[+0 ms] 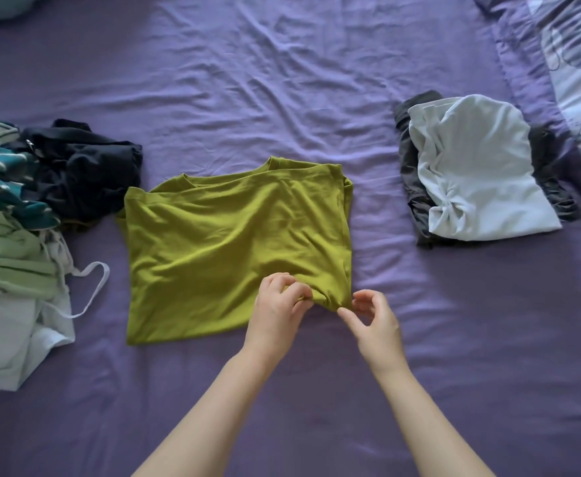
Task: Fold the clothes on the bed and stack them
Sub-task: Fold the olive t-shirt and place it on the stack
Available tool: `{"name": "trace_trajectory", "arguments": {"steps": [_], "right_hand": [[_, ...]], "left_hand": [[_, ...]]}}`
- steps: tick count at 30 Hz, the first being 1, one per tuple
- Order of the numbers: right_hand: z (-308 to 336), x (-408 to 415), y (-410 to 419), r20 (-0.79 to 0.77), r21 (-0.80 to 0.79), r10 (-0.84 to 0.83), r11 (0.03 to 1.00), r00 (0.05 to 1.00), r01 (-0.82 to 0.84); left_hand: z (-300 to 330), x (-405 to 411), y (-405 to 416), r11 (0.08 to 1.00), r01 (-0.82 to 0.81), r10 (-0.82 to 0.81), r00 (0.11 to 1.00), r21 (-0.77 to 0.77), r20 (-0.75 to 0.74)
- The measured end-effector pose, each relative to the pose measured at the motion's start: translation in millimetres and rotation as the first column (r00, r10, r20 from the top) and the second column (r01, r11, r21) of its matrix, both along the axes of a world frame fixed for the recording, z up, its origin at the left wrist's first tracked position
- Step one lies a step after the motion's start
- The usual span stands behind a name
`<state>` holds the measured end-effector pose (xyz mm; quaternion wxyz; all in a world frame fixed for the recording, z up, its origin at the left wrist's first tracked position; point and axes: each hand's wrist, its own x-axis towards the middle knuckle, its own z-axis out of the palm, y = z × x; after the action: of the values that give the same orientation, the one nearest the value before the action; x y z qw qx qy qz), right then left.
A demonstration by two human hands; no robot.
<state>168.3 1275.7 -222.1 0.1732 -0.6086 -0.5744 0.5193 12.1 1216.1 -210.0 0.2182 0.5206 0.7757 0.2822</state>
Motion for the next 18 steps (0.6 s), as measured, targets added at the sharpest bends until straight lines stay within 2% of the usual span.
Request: {"name": "trace_trajectory", "arguments": {"steps": [7, 12, 15, 18], "right_hand": [[5, 2, 11, 0.042, -0.068, -0.083, 0.994, 0.996, 0.086], [15, 16, 27, -0.047, -0.074, -0.052, 0.996, 0.998, 0.048], [20, 14, 36, -0.136, -0.159, -0.087, 0.985, 0.987, 0.065], [23, 8, 39, -0.156, -0.197, -0.051, 0.980, 0.986, 0.019]], "left_hand": [[5, 3, -3, 0.999, 0.024, -0.025, 1.000, -0.031, -0.019], [8, 4, -3, 0.997, 0.044, -0.045, 0.999, -0.061, -0.007], [9, 4, -4, 0.995, 0.057, -0.057, 0.998, -0.079, 0.007], [8, 2, -4, 0.993, 0.071, -0.070, 0.997, -0.095, 0.015]]}}
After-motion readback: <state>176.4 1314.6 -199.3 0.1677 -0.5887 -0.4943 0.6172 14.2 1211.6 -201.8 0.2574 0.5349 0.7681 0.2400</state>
